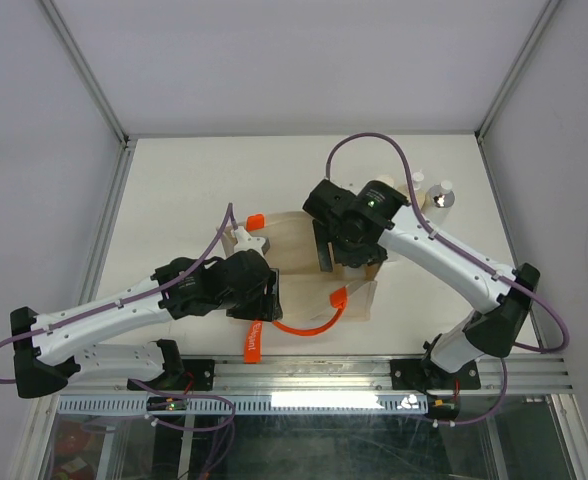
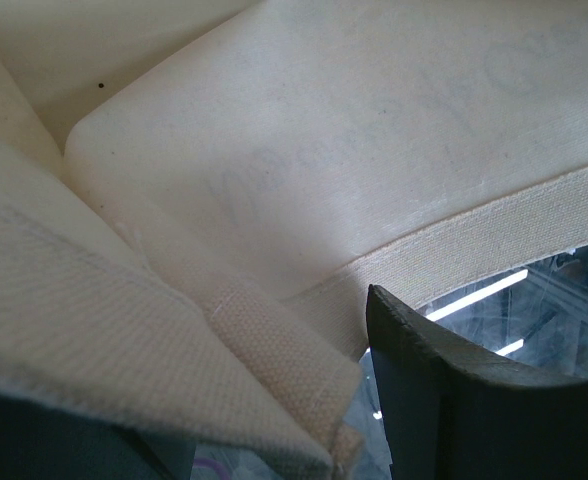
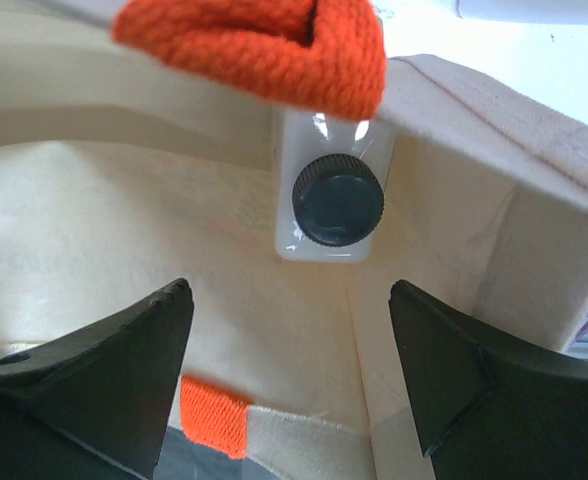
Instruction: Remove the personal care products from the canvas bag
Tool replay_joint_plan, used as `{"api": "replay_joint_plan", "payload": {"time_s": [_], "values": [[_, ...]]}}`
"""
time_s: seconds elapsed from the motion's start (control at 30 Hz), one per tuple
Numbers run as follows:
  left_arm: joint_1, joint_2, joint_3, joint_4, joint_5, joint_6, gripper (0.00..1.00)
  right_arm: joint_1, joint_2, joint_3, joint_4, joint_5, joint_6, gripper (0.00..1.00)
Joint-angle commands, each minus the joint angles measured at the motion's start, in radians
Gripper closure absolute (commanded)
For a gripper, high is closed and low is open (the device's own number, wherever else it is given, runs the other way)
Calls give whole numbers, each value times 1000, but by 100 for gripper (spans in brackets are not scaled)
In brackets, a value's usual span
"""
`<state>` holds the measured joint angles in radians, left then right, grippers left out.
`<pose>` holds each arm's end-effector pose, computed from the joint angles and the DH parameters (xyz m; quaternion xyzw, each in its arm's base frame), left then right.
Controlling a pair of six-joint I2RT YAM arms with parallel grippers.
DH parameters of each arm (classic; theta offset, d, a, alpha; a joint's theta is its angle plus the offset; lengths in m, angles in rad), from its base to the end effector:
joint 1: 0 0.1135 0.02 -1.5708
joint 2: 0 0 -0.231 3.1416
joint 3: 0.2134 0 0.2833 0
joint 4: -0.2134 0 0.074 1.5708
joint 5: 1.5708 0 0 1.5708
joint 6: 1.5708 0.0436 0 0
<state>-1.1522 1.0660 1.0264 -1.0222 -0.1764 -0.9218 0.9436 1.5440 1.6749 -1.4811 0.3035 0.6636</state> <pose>0.1063 -0.2201 0.2626 0.0888 0.9602 -0.1725 0.2010 0.1900 0.2399 0.3272 -0.1206 0.9752 -0.0260 0.1837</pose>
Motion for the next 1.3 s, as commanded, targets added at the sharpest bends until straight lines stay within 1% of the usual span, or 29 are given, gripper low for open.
{"api": "replay_joint_plan", "payload": {"time_s": [0.0, 0.1, 0.33, 0.47, 0.63, 0.8, 0.93, 1.1, 1.27], "values": [[-2, -21, 17, 53, 2, 32, 41, -15, -11, -40, 51, 70, 46, 20], [-3, -28, 13, 53, 4, 28, 41, -24, -7, -82, 68, 105, 68, 22], [-3, -52, -2, 53, -1, 18, 41, -87, -35, -250, 227, 38, 49, 22], [-2, -63, -4, 52, -6, 17, 41, -105, -23, -303, 292, 3, 32, 22], [-3, -52, 0, 53, -2, 20, 40, -108, 9, -336, 332, -24, 26, 24], [-3, -46, 4, 53, -4, 21, 40, -108, 17, -354, 358, -57, 19, 41], [-2, -48, 2, 53, -3, 17, 40, -108, -6, -347, 360, -62, 13, 55], [-3, -48, 0, 53, -2, 17, 40, -108, -72, -316, 387, -103, -19, 75], [-3, -34, 10, 53, -2, 20, 41, -108, -175, -311, 481, -196, -68, 91]]}}
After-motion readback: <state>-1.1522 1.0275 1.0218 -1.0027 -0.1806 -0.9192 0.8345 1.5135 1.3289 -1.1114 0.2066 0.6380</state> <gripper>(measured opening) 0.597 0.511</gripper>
